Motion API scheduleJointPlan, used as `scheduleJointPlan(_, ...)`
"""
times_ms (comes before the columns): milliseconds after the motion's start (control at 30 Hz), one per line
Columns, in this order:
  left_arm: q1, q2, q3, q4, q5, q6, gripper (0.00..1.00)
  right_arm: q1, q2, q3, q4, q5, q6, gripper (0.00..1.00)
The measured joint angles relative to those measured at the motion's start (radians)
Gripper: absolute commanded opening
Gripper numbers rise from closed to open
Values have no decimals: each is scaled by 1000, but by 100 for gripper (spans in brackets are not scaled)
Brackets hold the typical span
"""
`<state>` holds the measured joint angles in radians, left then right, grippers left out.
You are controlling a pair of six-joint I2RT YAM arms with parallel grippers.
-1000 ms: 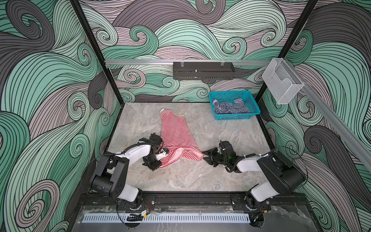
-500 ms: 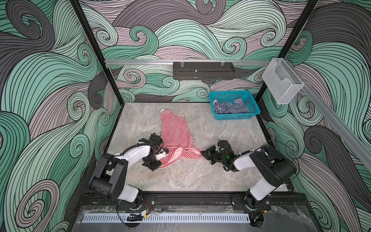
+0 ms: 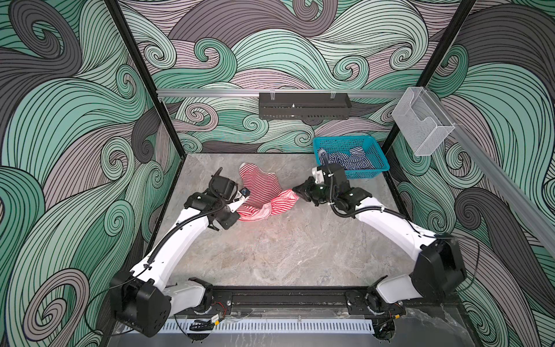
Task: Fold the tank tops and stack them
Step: 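Lift the tank top hem with both grippers away from the robot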
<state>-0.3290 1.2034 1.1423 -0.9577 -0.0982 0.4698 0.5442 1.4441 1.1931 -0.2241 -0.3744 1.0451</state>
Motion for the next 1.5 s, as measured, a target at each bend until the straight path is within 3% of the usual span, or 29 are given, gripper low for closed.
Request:
scheduleJointPlan(233,37,-35,258,-32,-55,18,0,29,-69,219,-224,68,-233,0)
scheduleJointPlan(367,42,-102,373,-11,-77,24,0,101,-98,375,-351,149,-345,0)
scheduleJointPlan(533,42,-112,622,-18,-85,15,0,211,-164,586,-451,241,-463,0)
scheduleJointPlan(767,42,-114,910,-64,-85,-4,0,283,-233,800,-504,281,-534,0)
scheduleJointPlan(933,42,-146,956,-79,-90,-10,0,292,-204,903,-554,331,-549,0)
scheduleJointPlan(1100,42,-154,753,-9,-119,-1,0,121,-98,949,-595,267,-494,0)
scheduleJointPlan(1267,84,27,627,71,-82,0,0,-63,77,918,-573,143,-419,0)
scheduleJointPlan(1400,166,280,676,141,-6,-30,0,-144,259,937,-543,37,-375,0)
scheduleJointPlan(1500,217,517,877,153,33,-64,0,-191,422,1056,-543,-41,-348,0)
